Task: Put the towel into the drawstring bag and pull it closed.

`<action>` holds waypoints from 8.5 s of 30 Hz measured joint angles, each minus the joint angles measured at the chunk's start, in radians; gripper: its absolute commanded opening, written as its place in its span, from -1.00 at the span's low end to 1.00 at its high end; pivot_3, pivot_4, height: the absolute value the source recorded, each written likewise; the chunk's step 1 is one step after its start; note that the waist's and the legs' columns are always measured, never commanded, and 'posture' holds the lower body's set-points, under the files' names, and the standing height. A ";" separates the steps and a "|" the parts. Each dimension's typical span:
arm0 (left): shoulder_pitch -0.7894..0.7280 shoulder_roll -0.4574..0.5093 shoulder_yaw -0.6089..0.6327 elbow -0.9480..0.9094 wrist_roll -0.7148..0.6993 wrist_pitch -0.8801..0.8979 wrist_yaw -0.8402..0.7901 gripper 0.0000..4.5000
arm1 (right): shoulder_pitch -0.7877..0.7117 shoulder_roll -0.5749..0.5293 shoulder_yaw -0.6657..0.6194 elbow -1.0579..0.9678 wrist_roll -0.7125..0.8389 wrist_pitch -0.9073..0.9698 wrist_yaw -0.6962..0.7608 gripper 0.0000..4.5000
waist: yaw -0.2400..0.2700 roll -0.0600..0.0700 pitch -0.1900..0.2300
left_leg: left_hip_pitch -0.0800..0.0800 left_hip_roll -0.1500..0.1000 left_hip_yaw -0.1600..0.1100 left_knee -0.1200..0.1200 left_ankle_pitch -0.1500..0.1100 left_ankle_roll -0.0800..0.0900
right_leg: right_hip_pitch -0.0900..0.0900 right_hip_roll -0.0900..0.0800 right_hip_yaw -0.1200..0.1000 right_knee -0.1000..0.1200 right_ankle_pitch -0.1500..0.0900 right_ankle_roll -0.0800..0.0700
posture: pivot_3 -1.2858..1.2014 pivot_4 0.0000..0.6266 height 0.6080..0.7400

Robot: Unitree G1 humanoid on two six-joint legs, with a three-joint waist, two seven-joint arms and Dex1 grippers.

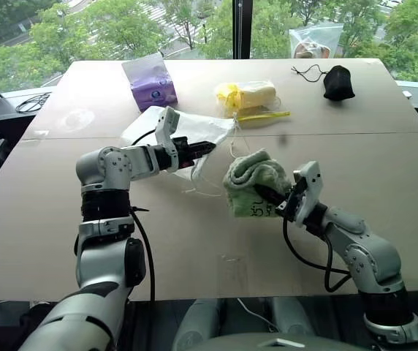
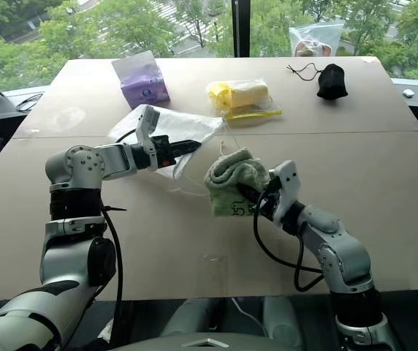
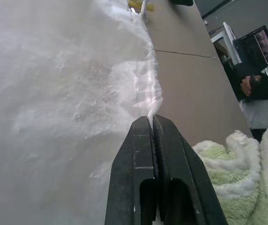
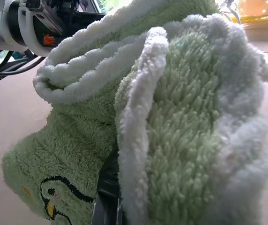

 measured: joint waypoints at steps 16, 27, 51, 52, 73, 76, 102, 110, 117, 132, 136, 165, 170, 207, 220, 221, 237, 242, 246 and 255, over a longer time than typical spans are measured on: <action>0.355 0.275 -0.382 -0.287 0.231 -0.484 -0.184 -1.00 | -0.031 -0.002 -0.028 0.061 0.031 -0.005 -0.012 -0.95 | 0.003 0.001 0.000 | 0.001 0.000 0.001 -0.002 0.000 0.000 | 0.000 -0.001 0.002 -0.001 0.000 -0.001 | 0.03 -0.52 1.00; 0.598 0.345 -0.394 -0.296 0.547 -1.215 -0.177 0.04 | 0.066 -0.035 -0.028 -0.018 0.022 -0.011 -0.018 -0.95 | 0.011 0.002 0.001 | 0.001 0.001 0.001 -0.004 0.000 0.000 | 0.000 -0.002 0.002 -0.002 0.000 -0.001 | 0.03 -0.52 1.00; 0.839 0.221 -0.314 -0.387 0.911 -1.527 0.245 0.10 | 0.117 -0.095 -0.035 -0.078 0.091 0.047 -0.018 -0.95 | 0.028 0.002 0.001 | 0.002 0.001 0.001 -0.004 0.000 0.001 | 0.001 -0.002 0.002 -0.001 0.000 -0.001 | 0.03 -0.52 1.00; 0.837 0.221 -0.312 -0.385 0.912 -1.525 0.245 0.10 | 0.117 -0.097 -0.035 -0.078 0.091 0.047 -0.018 -0.95 | 0.028 0.002 0.001 | 0.002 0.001 0.001 -0.004 0.000 0.001 | 0.001 -0.002 0.002 -0.001 0.000 -0.001 | 0.03 -0.52 1.00; 0.610 0.140 -0.387 -0.211 0.994 -1.425 0.225 -0.50 | 0.116 -0.096 -0.031 -0.081 0.090 0.045 -0.024 -0.95 | 0.030 0.002 0.001 | 0.002 0.000 0.001 -0.003 0.000 0.000 | 0.001 -0.002 0.000 -0.001 0.000 0.000 | 0.03 -0.52 1.00; 0.539 0.077 -0.360 -0.208 0.869 -1.263 0.138 -1.00 | 0.093 -0.089 -0.022 -0.079 0.085 0.044 -0.024 -0.95 | 0.030 0.002 0.000 | 0.002 0.000 0.001 -0.002 0.000 0.000 | 0.001 -0.002 -0.001 0.000 0.000 0.000 | 0.03 -0.52 1.00; 0.089 -0.335 0.465 -0.385 -0.179 0.221 0.324 -1.00 | -0.206 0.111 0.325 0.522 -0.405 -0.467 -0.019 -0.95 | -0.019 -0.001 -0.001 | 0.002 0.001 0.002 0.002 0.000 0.000 | 0.002 0.000 0.000 0.001 0.000 0.000 | 0.03 -0.52 1.00; 0.167 -0.276 0.402 -0.409 -0.311 0.235 0.387 -1.00 | -0.282 0.105 0.378 0.630 -0.591 -0.593 -0.060 -0.95 | -0.024 -0.002 -0.002 | 0.005 0.002 0.002 0.003 0.000 -0.001 | 0.002 0.002 0.001 0.003 0.002 -0.002 | 0.03 -0.52 1.00; 0.242 -0.164 0.247 -0.445 -0.389 0.235 0.353 -1.00 | -0.386 0.036 0.486 0.694 -0.820 -0.743 -0.085 -0.95 | -0.017 -0.002 -0.002 | 0.007 0.004 0.002 0.003 0.001 -0.002 | 0.004 0.004 0.000 0.003 0.002 -0.003 | 0.03 -0.52 1.00; 0.398 0.016 0.161 -0.511 -0.448 0.228 0.257 -1.00 | -0.347 0.371 -0.131 0.625 0.015 -0.048 -0.067 -0.95 | -0.004 0.000 -0.001 | 0.006 0.006 0.001 0.000 0.001 -0.003 | 0.004 0.006 0.001 -0.001 0.003 -0.005 | 0.03 -0.52 1.00; 0.398 0.028 0.173 -0.506 -0.449 0.182 0.253 -1.00 | -0.347 0.370 -0.173 0.617 0.086 0.035 -0.111 -0.95 | -0.005 0.000 0.000 | 0.006 0.007 0.002 -0.001 0.001 -0.003 | 0.002 0.006 0.002 0.000 0.003 -0.005 | 0.03 -0.52 1.00; 0.470 0.266 -0.045 -0.521 -0.367 -0.048 0.002 -1.00 | -0.269 0.146 0.179 0.440 -0.199 -0.042 0.004 0.52 | 0.005 0.001 0.000 | 0.003 0.007 0.003 -0.002 0.001 -0.003 | -0.002 0.006 0.002 -0.001 0.003 -0.005 | 0.03 -0.52 1.00; 0.416 0.360 -0.149 -0.426 -0.249 -0.196 -0.170 -1.00 | -0.220 0.048 0.183 0.286 -0.190 0.053 0.022 0.52 | 0.000 0.002 0.000 | 0.003 0.007 0.003 -0.004 0.001 -0.003 | -0.003 0.006 0.003 -0.001 0.003 -0.005 | 0.03 -0.52 1.00; 0.206 0.401 -0.345 -0.082 0.236 -0.791 -0.513 -1.00 | -0.254 -0.118 0.177 0.235 -0.292 0.014 0.053 0.88 | -0.008 0.002 0.002 | 0.000 0.007 0.004 -0.005 0.001 -0.003 | -0.009 0.004 0.001 0.001 0.005 -0.008 | 0.03 -0.52 1.00; 0.239 0.382 -0.315 -0.086 0.323 -0.903 -0.471 -1.00 | -0.495 0.045 0.283 0.785 -0.454 -0.346 0.081 -0.35 | -0.024 0.001 0.001 | 0.001 0.007 0.002 -0.002 0.001 -0.003 | -0.007 0.004 -0.001 0.003 0.005 -0.007 | 0.03 -0.52 1.00; 0.252 0.382 -0.305 -0.091 0.322 -0.905 -0.466 -1.00 | -0.490 0.045 0.273 0.785 -0.449 -0.347 0.088 -0.54 | -0.023 0.001 0.001 | 0.001 0.007 0.002 -0.002 0.001 -0.003 | -0.007 0.004 -0.001 0.003 0.005 -0.007 | 0.03 -0.52 1.00; 0.450 0.461 0.069 -0.063 0.079 -0.635 -0.413 0.99 | -0.325 0.065 0.165 0.577 -0.332 -0.207 0.145 -1.00 | -0.031 0.002 0.001 | 0.002 0.006 0.002 -0.004 0.001 -0.003 | -0.009 0.005 0.001 0.002 0.005 -0.007 | 0.03 -0.52 1.00; 0.669 0.447 0.061 -0.162 0.087 -0.628 -0.428 0.99 | -0.263 0.061 0.149 0.407 -0.288 -0.110 0.136 -1.00 | -0.019 0.001 0.002 | 0.001 0.006 0.000 -0.004 0.001 -0.003 | -0.009 0.005 0.003 0.001 0.006 -0.009 | 0.03 -0.52 1.00; 0.749 0.331 -0.015 -0.255 0.155 -0.744 -0.363 0.99 | -0.225 0.051 0.147 0.340 -0.276 -0.067 0.116 -1.00 | 0.004 0.002 0.000 | 0.001 0.006 0.000 -0.004 0.001 -0.003 | -0.008 0.005 0.002 0.001 0.006 -0.009 | 0.03 -0.52 1.00; 0.739 0.260 -0.105 -0.258 0.303 -0.979 -0.263 0.99 | -0.206 0.018 0.146 0.279 -0.266 -0.023 0.104 -1.00 | 0.009 0.004 0.000 | 0.002 0.006 0.000 -0.004 0.001 -0.003 | -0.008 0.004 0.001 0.001 0.006 -0.009 | 0.03 -0.52 1.00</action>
